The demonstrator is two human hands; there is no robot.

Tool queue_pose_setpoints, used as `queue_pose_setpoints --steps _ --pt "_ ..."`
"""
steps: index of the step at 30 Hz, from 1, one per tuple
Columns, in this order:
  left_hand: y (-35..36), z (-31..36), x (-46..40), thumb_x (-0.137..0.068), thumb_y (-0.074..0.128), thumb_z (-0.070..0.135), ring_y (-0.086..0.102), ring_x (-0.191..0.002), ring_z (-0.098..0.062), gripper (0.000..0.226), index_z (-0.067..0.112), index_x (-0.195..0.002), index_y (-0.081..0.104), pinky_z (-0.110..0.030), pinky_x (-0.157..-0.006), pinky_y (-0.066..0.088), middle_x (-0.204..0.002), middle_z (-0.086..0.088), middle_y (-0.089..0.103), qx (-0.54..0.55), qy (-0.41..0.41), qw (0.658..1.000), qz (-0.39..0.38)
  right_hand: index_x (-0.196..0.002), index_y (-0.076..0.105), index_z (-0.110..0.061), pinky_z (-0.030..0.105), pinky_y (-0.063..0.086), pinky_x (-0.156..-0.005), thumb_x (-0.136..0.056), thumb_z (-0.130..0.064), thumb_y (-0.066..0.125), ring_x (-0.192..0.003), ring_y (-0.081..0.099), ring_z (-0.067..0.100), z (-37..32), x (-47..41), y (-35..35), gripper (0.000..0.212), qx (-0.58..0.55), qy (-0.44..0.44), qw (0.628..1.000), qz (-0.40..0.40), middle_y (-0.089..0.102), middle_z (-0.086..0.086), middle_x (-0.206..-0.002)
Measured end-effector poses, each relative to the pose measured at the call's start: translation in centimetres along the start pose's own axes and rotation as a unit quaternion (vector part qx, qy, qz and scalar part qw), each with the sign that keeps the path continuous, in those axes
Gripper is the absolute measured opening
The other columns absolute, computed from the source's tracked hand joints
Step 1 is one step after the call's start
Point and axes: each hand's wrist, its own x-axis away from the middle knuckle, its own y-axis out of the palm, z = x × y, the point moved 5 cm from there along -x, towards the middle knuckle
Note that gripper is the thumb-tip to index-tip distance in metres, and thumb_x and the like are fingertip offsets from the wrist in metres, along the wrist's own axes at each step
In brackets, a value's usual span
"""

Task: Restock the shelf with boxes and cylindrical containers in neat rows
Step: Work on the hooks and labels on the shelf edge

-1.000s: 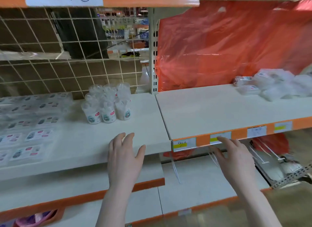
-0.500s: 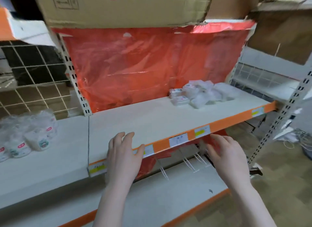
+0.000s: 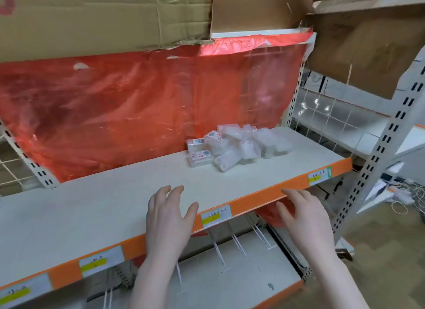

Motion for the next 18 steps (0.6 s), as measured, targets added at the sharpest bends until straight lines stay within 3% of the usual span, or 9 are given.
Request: queue_pose_setpoints --steps 7,14,18 --pt "3.9 1.6 -5.6 -0.089 0.059 0.035 0.033 -0.132 -0.023 0.048 0.017 -0.132 0.052 -0.035 -0.105 0.031 -0.139 -0.007 0.044 -0.002 0.001 1.0 0.011 -0.116 0.063 -0.01 0.041 0.045 -0.08 -0.084 -0.017 0.064 -0.096 0.056 0.029 2.8 -5.5 3.2 0.032 0.0 0.007 1.0 -0.019 0.064 0.008 -0.105" --pt "7.7 2.4 -13.4 -0.088 0.061 0.033 0.036 -0.128 -0.023 0.047 0.018 -0.131 0.053 -0.032 -0.102 0.031 -0.135 -0.004 0.047 0.013 0.005 1.0 0.008 -0.119 0.061 -0.013 0.04 0.04 -0.088 -0.086 -0.02 0.062 -0.105 0.052 0.03 4.3 -13.0 6.2 0.034 0.007 0.024 0.999 -0.032 0.062 0.009 -0.112" --pt "8.9 2.2 -16.1 -0.087 0.062 0.034 0.032 -0.132 -0.019 0.051 0.019 -0.134 0.049 -0.028 -0.103 0.028 -0.141 0.0 0.042 -0.001 0.004 1.0 -0.015 -0.114 0.064 -0.011 0.04 0.041 -0.084 -0.083 -0.015 0.065 -0.1 0.054 0.033 3.8 -16.0 7.6 0.031 -0.013 0.001 1.0 -0.026 0.063 0.011 -0.106"
